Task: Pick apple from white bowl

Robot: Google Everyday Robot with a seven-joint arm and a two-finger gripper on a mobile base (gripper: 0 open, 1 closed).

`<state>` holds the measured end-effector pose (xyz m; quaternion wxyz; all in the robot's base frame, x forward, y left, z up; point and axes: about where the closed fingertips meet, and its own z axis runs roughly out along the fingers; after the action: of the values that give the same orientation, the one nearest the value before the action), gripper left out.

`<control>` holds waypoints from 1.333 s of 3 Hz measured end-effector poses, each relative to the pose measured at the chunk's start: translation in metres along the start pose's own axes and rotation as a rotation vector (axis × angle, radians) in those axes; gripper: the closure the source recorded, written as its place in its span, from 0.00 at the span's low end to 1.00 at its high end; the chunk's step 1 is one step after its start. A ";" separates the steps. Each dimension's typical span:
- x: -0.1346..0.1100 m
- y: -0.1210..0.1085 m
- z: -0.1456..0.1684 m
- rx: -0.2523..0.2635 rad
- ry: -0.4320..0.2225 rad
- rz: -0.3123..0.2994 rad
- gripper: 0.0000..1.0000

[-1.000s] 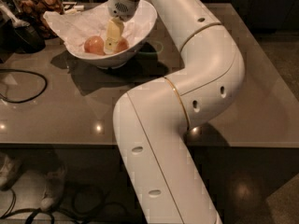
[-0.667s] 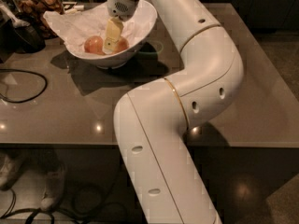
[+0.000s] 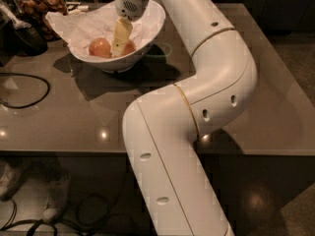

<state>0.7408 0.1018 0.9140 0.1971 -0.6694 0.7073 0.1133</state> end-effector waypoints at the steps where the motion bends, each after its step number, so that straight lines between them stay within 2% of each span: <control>1: 0.005 -0.004 -0.007 0.023 0.004 -0.004 0.26; 3: 0.011 -0.010 -0.017 0.058 0.024 -0.015 0.26; 4: 0.008 -0.011 -0.021 0.078 0.043 -0.033 0.29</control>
Offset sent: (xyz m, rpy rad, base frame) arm 0.0818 -0.0387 0.0734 -0.0660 -0.0057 -0.0023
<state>0.7493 0.0847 0.9301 0.2096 -0.6751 0.7041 0.0680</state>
